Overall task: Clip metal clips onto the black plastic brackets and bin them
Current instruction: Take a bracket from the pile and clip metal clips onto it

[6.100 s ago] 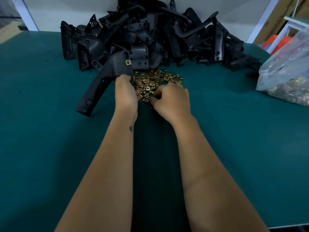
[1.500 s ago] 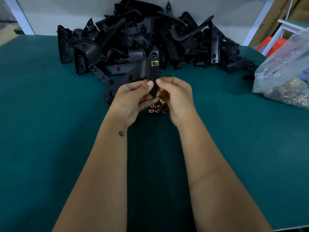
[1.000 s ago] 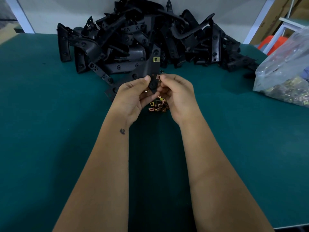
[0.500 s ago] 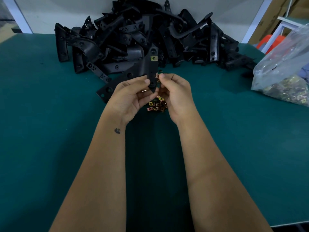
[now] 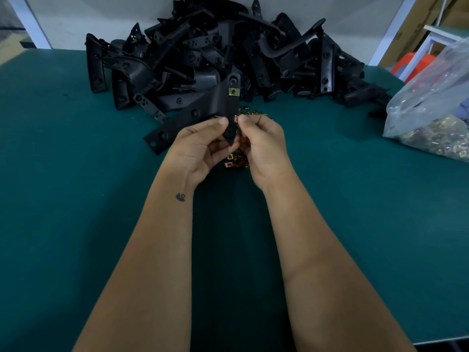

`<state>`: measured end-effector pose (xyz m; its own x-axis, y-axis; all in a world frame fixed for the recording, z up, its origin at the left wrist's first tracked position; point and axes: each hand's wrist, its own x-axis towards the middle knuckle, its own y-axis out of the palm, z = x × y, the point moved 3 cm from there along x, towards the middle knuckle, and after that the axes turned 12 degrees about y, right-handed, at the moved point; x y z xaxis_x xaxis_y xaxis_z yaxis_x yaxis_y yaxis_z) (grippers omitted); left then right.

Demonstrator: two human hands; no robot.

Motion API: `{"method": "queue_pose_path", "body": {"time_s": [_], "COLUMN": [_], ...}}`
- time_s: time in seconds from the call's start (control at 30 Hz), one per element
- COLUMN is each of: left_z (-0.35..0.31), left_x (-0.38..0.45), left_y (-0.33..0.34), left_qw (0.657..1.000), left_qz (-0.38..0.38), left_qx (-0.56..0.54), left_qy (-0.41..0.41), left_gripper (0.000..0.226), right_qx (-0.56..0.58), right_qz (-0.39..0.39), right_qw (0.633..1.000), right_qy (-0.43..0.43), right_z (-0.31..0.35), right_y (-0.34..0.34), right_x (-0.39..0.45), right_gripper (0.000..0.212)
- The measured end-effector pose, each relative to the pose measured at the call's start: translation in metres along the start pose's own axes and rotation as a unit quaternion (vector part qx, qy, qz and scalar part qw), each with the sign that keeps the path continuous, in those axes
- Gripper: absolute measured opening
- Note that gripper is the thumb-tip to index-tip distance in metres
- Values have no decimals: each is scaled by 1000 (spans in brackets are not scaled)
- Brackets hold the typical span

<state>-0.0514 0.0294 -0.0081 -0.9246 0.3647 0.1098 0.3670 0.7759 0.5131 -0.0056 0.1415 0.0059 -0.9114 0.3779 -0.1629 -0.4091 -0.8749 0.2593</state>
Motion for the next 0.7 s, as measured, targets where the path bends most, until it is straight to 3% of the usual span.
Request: {"method": "queue_pose_path", "body": {"time_s": [0.3, 0.53, 0.67, 0.7], "left_z": [1, 0, -2, -3], "left_x": [-1, -2, -3, -3], "left_y": [1, 2, -1, -2], "left_qw": [1000, 999, 998, 998], "left_qz": [3, 24, 23, 24], "left_qx": [10, 27, 41, 43], "left_qy": [-3, -21, -34, -39], "left_gripper": [14, 27, 11, 17], "right_qx": [-20, -62, -91, -92], "right_qz": [11, 28, 51, 54], "right_qw": [1000, 998, 995, 994], "right_qy": [-6, 5, 11, 15], "right_z": [1, 5, 6, 6], "right_y": [0, -5, -4, -4], "right_x": [0, -1, -4, -4], "right_gripper": [21, 21, 24, 24]}}
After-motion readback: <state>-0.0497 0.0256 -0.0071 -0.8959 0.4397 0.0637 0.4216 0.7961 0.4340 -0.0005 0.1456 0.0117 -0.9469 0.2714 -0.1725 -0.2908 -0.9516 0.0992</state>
